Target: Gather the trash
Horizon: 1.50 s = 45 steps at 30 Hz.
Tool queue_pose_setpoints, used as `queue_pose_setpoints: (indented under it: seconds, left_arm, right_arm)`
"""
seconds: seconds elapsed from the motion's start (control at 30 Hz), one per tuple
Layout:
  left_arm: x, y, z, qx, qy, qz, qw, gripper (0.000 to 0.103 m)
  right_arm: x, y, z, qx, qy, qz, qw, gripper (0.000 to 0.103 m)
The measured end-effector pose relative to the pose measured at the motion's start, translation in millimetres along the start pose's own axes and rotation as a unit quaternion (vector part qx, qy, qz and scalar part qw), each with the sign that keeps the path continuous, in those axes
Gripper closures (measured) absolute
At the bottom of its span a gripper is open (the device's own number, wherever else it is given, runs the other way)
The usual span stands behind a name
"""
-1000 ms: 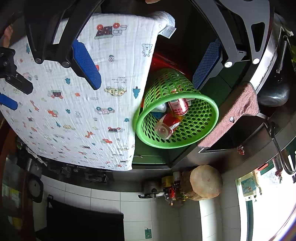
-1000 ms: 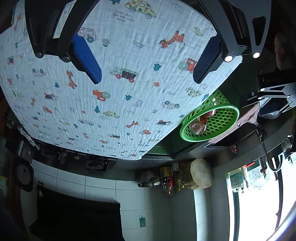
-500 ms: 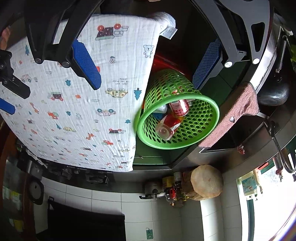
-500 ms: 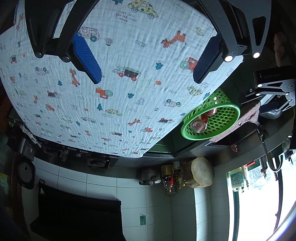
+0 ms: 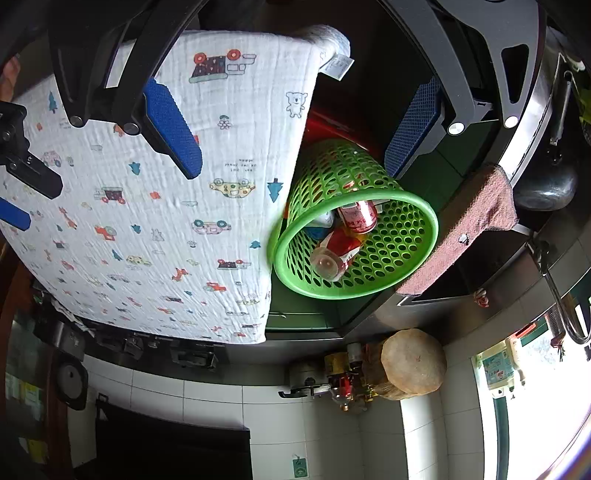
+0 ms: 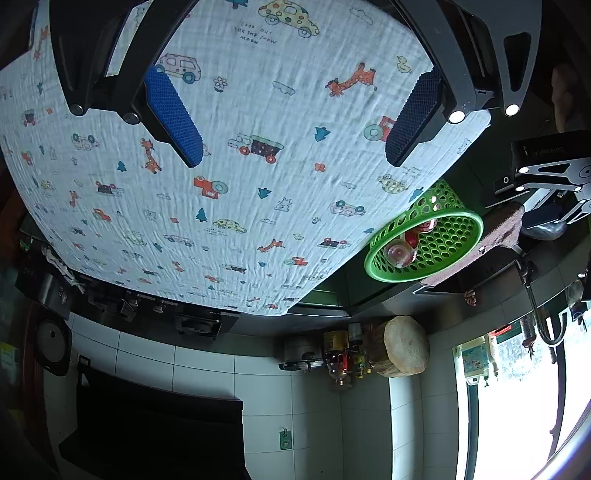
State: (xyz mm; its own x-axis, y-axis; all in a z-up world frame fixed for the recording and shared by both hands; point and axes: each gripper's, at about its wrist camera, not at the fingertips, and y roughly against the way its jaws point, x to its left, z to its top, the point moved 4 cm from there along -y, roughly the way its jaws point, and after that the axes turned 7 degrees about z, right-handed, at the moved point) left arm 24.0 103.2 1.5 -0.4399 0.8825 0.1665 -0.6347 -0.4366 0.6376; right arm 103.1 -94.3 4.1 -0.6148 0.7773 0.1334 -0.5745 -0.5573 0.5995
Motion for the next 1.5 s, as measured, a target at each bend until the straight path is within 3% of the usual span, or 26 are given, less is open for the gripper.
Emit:
queue_pose_setpoints:
  seconds: [1.5]
  left_arm:
    - [2.4,-0.2,-4.4,-0.003,0.001,-0.001,1.0,0.005]
  right_arm:
    - [-0.5,-2.0,-4.0,0.005,-0.002,0.004,1.0,0.007]
